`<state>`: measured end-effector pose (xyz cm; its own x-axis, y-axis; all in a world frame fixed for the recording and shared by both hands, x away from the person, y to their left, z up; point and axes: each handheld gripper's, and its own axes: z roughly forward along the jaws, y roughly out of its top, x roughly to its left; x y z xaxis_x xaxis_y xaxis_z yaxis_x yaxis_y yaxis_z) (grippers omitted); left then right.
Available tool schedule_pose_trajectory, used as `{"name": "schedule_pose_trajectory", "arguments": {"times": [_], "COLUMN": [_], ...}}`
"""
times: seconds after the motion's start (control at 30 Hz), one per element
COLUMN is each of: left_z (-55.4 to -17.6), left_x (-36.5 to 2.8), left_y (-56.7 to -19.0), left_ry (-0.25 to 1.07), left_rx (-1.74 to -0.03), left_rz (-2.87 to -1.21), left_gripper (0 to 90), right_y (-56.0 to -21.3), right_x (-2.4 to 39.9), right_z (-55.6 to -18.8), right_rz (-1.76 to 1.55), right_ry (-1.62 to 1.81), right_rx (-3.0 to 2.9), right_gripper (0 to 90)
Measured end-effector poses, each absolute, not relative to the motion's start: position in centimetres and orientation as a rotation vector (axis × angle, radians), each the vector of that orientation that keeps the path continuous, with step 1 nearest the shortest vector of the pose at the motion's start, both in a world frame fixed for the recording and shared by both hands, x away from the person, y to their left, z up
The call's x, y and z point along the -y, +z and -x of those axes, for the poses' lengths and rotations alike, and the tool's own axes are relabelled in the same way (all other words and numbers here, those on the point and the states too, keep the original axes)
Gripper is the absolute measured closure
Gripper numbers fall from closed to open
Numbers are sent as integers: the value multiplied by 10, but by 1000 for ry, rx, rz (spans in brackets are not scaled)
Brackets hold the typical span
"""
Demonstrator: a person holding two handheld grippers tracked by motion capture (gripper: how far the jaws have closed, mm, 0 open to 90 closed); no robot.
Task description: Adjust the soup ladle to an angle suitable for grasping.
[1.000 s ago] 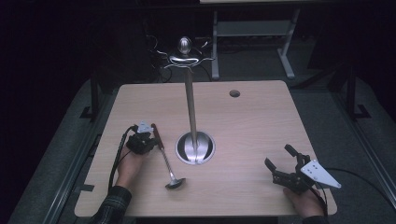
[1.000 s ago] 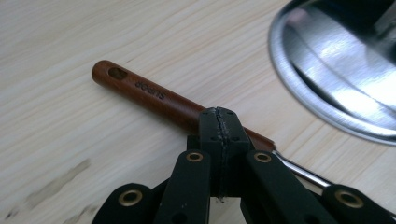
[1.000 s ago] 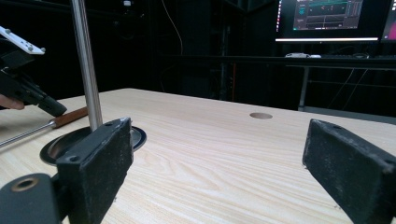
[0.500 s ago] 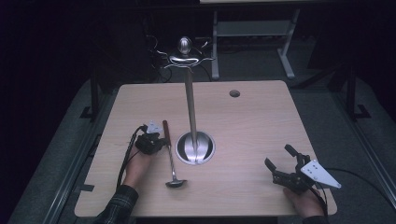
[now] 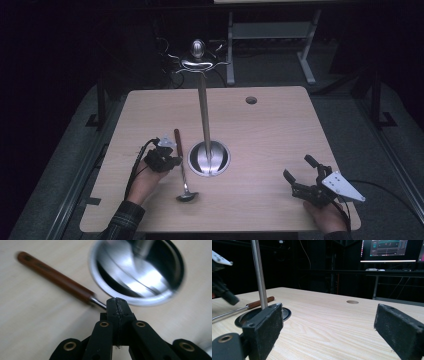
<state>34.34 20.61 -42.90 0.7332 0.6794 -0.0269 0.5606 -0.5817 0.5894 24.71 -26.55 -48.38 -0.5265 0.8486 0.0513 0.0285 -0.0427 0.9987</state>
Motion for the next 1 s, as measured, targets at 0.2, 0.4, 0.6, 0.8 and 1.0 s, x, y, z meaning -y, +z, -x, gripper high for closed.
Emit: {"name": "schedule_pose_trajectory", "arguments": {"times": [0.2,0.4,0.6,0.8,1.0], "left_z": [-321,-315,-313,-313,-308], "left_x": [-181,-163,-157,-157,-162], "left_y": [-427,-432,-436,-438,-439], "left_ry": [166,118,93,89,87], "left_rx": [-869,-844,-831,-838,-856], "left_rz": [-2475,-2586,-2619,-2634,-2643], "left_gripper": [897,898,898,898,898], "right_y": [-484,-484,-484,-484,-484], "right_x": [266,266,266,266,266], "right_z": [-247,-247,-247,-247,-247], "right_rz": [-943,-942,-944,-942,-942], "right_ry": [1640,1640,1641,1641,1641], "right_rx": [-1595,-1596,-1595,-1595,-1595], "right_gripper": [79,79,79,79,79]}}
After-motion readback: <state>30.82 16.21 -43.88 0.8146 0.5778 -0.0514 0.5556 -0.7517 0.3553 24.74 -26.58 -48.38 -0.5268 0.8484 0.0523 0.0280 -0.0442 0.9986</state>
